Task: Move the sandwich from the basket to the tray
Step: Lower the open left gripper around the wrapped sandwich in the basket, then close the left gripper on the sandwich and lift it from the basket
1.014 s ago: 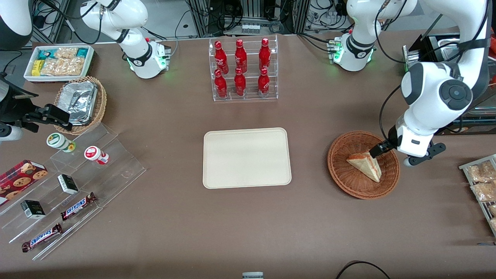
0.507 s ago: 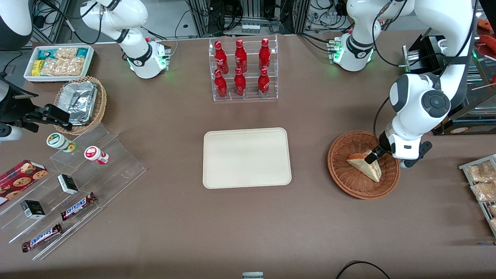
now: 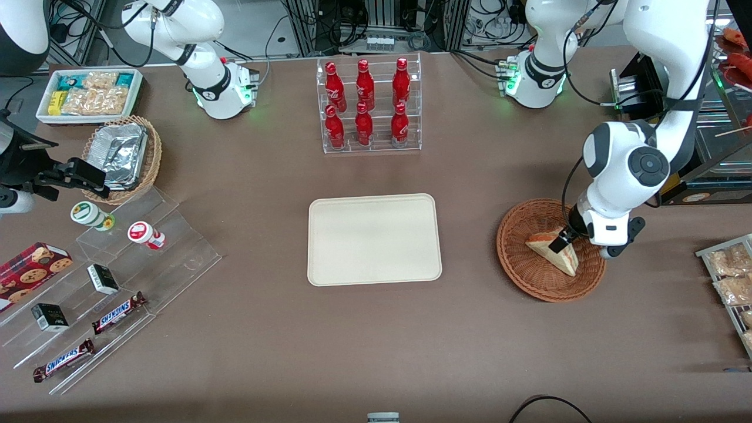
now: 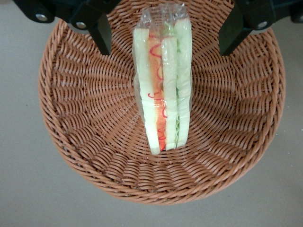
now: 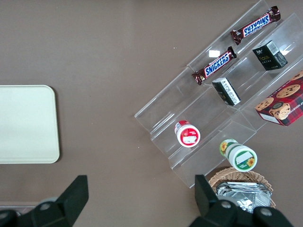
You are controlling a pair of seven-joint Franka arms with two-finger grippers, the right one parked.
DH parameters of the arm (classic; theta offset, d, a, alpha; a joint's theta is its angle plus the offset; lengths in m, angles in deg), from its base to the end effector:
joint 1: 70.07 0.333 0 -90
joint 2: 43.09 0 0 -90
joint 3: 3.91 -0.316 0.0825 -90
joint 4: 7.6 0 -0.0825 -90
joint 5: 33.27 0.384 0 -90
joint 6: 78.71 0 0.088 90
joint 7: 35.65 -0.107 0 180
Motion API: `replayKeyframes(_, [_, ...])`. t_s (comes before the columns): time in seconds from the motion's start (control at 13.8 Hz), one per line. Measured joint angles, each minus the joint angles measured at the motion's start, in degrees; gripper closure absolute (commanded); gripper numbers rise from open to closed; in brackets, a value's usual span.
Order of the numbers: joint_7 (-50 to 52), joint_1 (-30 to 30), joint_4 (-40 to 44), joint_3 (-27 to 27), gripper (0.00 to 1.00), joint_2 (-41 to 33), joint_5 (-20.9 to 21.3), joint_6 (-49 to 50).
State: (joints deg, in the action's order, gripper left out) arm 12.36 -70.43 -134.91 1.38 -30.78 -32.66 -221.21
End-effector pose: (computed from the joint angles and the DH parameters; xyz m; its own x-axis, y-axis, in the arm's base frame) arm 0.5502 -0.0543 0.2831 0.7421 0.6698 0.0248 0.6684 -0.7423 0.0466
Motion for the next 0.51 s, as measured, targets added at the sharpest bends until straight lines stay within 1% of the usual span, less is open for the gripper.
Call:
replayKeyframes(0.14, [0.09, 0.00, -0.02, 0.00, 0.00, 0.99, 0.00, -0.89])
replayKeyframes(0.22, [0.12, 0.00, -0.08, 0.00, 0.04, 1.55, 0.00, -1.88])
replayKeyframes(0.36, [0.20, 0.02, -0.12, -0.02, 0.17, 3.00, 0.00, -3.25])
replayKeyframes(0.43, [0.27, 0.09, -0.12, -0.05, 0.25, 3.59, 0.00, -3.62])
replayKeyframes(0.51, [0.36, 0.16, -0.12, -0.08, 0.44, 4.03, 0.00, -3.83])
